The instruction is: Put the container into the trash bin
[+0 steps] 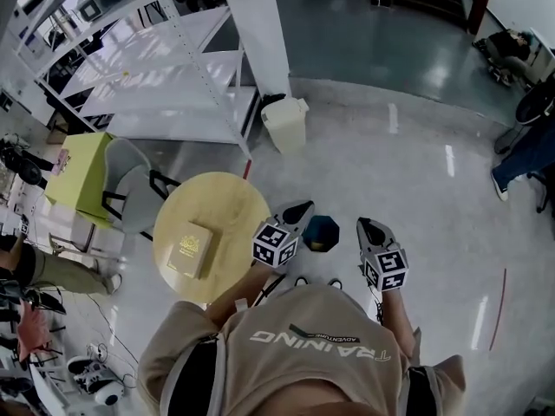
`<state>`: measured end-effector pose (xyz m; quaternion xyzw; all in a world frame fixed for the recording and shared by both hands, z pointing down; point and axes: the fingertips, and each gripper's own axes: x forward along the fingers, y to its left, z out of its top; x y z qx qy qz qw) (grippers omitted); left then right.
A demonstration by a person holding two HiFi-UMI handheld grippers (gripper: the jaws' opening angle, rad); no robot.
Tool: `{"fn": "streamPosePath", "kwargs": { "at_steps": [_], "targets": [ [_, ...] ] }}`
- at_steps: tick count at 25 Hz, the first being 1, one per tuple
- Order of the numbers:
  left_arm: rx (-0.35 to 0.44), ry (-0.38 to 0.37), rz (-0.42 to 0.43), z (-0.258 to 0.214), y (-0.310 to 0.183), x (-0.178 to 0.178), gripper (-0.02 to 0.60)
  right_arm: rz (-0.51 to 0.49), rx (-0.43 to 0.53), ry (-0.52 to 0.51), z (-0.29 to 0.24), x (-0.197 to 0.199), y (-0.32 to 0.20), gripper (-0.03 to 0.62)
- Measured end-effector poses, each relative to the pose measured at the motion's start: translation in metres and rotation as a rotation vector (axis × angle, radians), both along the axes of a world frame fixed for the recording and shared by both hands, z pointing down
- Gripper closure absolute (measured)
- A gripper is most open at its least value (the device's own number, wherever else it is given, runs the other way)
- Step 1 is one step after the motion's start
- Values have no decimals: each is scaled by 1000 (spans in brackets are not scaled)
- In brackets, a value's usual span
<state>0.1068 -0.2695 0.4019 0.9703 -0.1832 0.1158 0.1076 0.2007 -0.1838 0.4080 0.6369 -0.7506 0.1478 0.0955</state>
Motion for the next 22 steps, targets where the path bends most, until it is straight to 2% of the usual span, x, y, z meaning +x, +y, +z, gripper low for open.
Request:
{"fn": "streamPosePath", "kwargs": {
  "at_steps": [22],
  "targets": [
    [-2, -6, 12, 5, -2, 2, 578, 7, -5, 16, 1, 2, -1, 599]
  ]
}}
